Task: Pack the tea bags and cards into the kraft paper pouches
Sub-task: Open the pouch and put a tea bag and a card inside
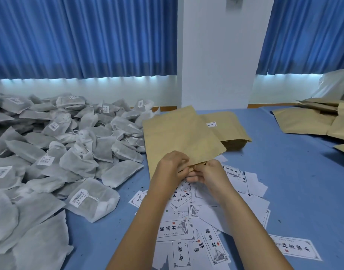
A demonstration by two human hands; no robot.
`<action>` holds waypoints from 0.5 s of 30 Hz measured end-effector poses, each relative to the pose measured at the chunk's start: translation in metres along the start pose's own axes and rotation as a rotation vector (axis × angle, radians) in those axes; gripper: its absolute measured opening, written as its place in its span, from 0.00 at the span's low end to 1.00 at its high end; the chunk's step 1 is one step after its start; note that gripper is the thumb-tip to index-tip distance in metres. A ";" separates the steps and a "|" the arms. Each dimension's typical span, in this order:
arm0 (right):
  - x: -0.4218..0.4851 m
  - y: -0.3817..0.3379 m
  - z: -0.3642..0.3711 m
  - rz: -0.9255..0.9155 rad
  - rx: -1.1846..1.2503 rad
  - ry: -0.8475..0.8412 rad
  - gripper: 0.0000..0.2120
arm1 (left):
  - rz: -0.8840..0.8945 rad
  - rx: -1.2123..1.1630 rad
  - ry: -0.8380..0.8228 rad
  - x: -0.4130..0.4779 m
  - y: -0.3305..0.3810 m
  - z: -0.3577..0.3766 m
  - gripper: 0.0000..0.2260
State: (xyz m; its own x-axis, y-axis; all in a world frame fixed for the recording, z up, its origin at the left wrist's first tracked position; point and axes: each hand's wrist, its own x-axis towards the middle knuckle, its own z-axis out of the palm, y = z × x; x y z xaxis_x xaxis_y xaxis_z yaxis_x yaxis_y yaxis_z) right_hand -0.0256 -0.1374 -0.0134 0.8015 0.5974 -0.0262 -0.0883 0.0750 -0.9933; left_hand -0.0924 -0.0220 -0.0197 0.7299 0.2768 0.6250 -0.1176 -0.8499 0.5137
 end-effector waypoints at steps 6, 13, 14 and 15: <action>0.001 0.004 0.005 -0.048 -0.091 0.001 0.15 | -0.201 0.034 0.040 -0.004 0.007 0.006 0.04; -0.002 0.005 0.009 -0.021 -0.314 0.003 0.10 | -0.440 -0.136 0.388 0.000 0.010 0.001 0.10; -0.003 0.006 0.010 -0.019 -0.345 0.001 0.10 | -0.442 -0.129 0.394 0.001 0.007 -0.002 0.10; -0.004 0.006 0.011 -0.018 -0.351 -0.001 0.10 | -0.407 -0.079 0.346 0.001 0.003 -0.004 0.06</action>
State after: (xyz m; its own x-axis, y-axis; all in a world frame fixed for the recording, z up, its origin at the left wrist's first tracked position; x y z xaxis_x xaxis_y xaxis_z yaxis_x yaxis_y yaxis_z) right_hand -0.0356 -0.1307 -0.0182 0.8006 0.5991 -0.0083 0.1349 -0.1939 -0.9717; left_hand -0.0947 -0.0225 -0.0151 0.4638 0.7198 0.5164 0.0688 -0.6105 0.7890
